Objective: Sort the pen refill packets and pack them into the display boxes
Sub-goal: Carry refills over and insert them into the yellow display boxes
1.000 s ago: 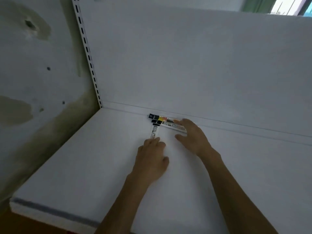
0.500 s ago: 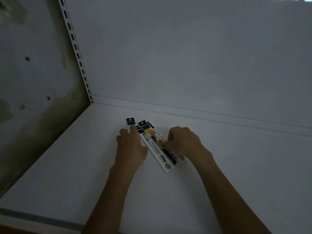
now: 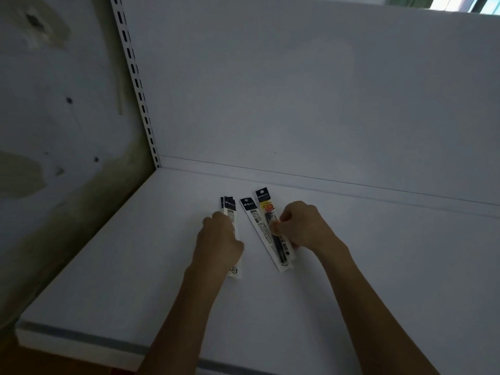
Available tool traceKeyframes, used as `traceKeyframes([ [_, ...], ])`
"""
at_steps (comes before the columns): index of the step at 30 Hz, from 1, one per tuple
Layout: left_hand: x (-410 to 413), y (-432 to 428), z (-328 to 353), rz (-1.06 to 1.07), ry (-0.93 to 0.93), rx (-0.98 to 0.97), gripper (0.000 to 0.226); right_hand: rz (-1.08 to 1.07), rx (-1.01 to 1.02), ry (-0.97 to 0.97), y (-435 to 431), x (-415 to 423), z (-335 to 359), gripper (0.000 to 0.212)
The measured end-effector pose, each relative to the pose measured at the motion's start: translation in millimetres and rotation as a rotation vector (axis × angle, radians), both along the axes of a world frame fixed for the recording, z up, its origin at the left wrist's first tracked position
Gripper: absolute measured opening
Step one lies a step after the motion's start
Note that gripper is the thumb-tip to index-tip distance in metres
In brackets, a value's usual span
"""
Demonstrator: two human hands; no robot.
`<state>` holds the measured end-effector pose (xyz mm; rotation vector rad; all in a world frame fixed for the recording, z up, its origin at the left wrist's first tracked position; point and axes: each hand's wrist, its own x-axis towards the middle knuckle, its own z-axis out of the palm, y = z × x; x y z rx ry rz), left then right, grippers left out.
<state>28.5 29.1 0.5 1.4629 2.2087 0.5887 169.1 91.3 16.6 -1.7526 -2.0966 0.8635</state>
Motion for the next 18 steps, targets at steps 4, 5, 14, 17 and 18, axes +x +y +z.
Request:
traceKeyframes([
  [4, 1.4, -2.9, 2.8, -0.039, 0.083, 0.02, 0.021, -0.013, 0.067, -0.238, -10.7, -10.1, 3.0, 0.037],
  [5, -0.6, -3.6, 2.9, -0.043, 0.108, 0.023, 0.02, 0.01, 0.074, -0.278, -13.4, -13.3, 3.4, 0.037],
  [14, -31.0, -10.6, 0.4, 0.017, 0.1, 0.16, 0.021, -0.009, 0.065, -0.334, -23.7, -1.7, 0.5, 0.022],
  [17, -17.5, -7.1, 10.4, -0.019, -0.048, 0.209, 0.019, -0.093, 0.006, -0.078, -26.6, 32.7, 4.7, 0.016],
  [18, -9.9, -6.4, 14.3, -0.042, -0.102, 0.216, 0.02, -0.135, 0.002, 0.005, -28.9, 45.9, 7.2, 0.014],
])
